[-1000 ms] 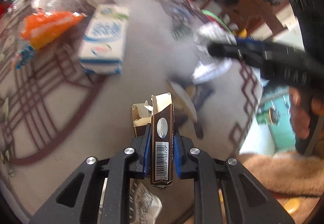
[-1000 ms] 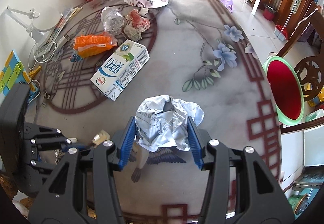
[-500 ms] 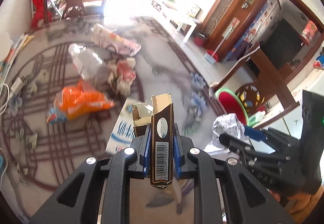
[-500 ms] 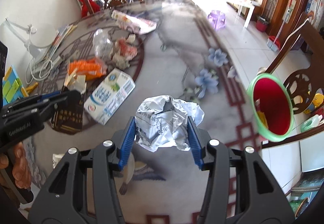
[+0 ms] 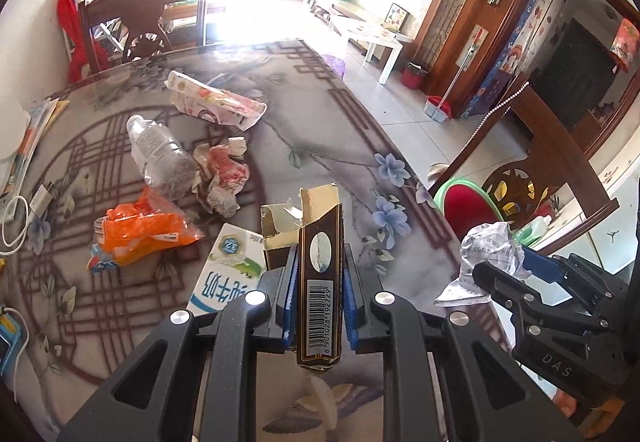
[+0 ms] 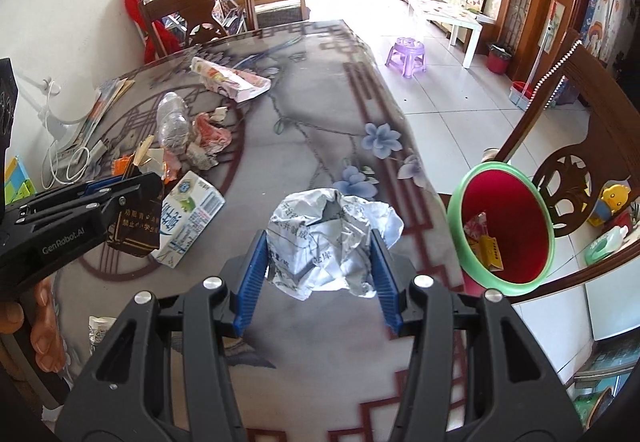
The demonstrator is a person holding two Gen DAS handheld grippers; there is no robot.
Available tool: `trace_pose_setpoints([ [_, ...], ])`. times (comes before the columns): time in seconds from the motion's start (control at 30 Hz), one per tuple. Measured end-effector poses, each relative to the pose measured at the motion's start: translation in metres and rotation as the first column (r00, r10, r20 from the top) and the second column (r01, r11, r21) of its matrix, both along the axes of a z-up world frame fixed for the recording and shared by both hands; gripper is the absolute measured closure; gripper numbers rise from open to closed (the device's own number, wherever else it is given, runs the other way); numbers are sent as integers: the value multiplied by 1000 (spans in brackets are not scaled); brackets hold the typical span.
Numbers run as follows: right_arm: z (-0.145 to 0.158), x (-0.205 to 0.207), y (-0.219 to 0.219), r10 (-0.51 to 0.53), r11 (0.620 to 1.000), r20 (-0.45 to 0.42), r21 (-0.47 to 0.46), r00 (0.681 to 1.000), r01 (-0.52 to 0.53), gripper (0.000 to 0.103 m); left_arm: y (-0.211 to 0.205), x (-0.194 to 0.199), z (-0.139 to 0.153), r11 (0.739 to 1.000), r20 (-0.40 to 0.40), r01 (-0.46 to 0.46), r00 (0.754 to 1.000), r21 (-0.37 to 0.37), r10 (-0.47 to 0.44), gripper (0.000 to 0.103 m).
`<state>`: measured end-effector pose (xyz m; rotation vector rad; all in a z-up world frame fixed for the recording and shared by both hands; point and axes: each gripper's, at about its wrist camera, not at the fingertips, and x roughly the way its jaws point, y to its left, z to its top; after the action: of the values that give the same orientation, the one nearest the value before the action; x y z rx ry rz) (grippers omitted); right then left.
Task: Collect trash
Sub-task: 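Carry the foil and brown box in both tools over the red bin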
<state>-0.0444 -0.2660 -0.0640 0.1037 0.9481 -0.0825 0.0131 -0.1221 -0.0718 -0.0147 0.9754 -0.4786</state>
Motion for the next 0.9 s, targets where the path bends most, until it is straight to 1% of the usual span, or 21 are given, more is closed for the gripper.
trace_pose_setpoints([
  [0.2,15,-3,-18,2,1000,41,-31,999,0,55,-25,-2,8,1000,24,11,1000,-7,-11,87],
  [0.47,27,-8,-50,-18,998,68,-61,998,22,54,-64,-2,5,999,9,33,999,9,-33,87],
  [0.9,27,-15,-108,-69,997,78,-38,995,72,54,-129,-6,4,994,1,90,996,56,-91,87],
])
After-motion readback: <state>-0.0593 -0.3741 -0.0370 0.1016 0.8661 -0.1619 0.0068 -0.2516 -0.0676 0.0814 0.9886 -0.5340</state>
